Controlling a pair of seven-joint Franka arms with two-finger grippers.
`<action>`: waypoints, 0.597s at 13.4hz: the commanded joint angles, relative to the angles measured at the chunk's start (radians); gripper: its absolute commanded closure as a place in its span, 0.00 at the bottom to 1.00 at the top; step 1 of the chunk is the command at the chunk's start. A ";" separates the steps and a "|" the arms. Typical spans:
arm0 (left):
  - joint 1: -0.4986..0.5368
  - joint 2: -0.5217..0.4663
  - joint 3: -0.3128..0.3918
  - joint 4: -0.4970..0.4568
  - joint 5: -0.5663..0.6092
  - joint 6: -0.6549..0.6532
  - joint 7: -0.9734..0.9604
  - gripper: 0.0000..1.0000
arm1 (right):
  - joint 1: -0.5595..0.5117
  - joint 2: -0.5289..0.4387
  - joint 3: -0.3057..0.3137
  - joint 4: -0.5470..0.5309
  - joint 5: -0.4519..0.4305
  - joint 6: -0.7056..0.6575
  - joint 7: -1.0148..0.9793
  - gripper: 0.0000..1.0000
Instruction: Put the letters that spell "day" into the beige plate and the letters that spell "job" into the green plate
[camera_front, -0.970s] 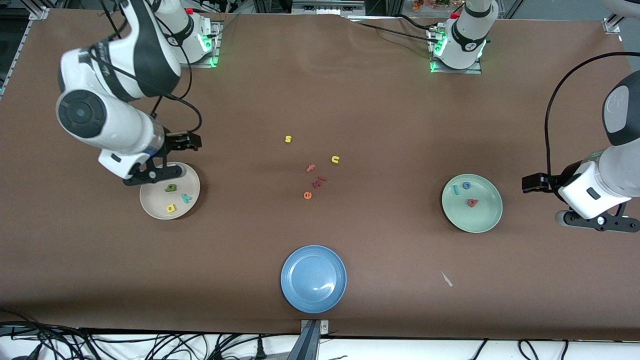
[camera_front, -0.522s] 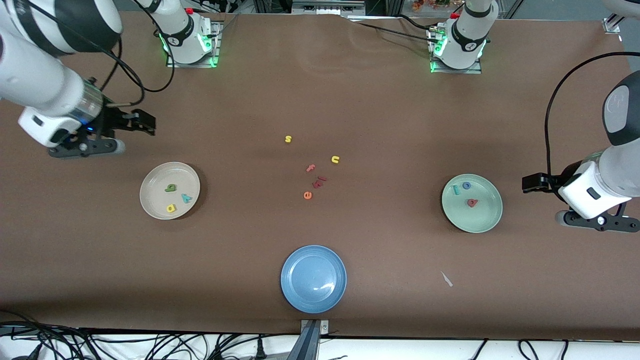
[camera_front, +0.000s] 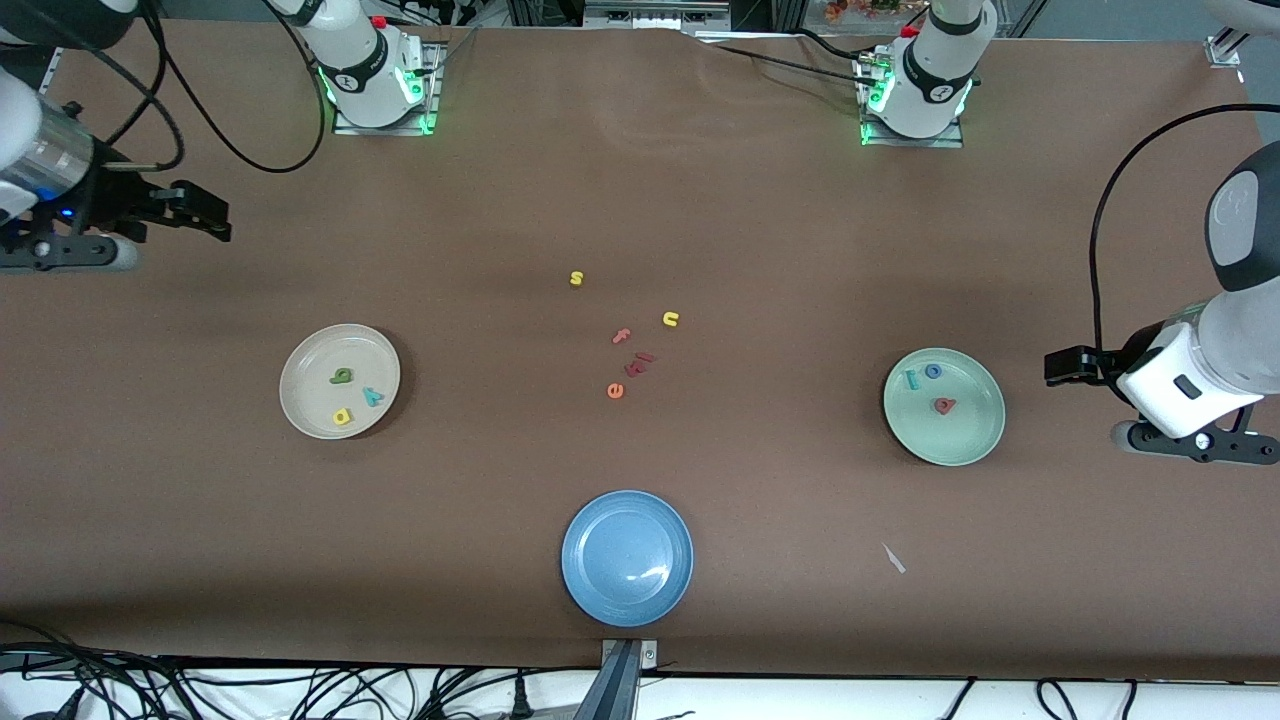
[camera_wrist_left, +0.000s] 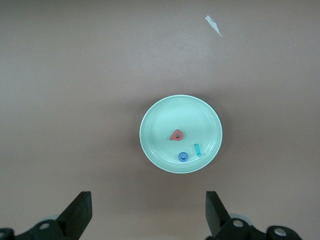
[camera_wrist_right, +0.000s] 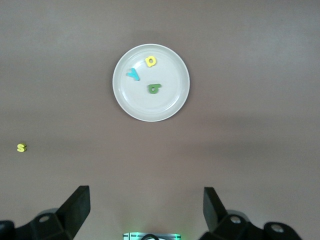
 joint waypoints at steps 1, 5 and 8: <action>-0.004 0.004 0.002 0.024 0.014 -0.024 -0.004 0.00 | -0.005 -0.008 -0.001 0.011 0.012 -0.017 -0.011 0.00; -0.005 0.004 0.002 0.024 0.016 -0.024 -0.004 0.00 | -0.002 0.010 -0.001 0.040 0.004 -0.018 -0.011 0.00; -0.004 0.004 0.002 0.024 0.016 -0.024 -0.004 0.00 | 0.000 0.018 -0.001 0.041 0.009 -0.035 -0.011 0.00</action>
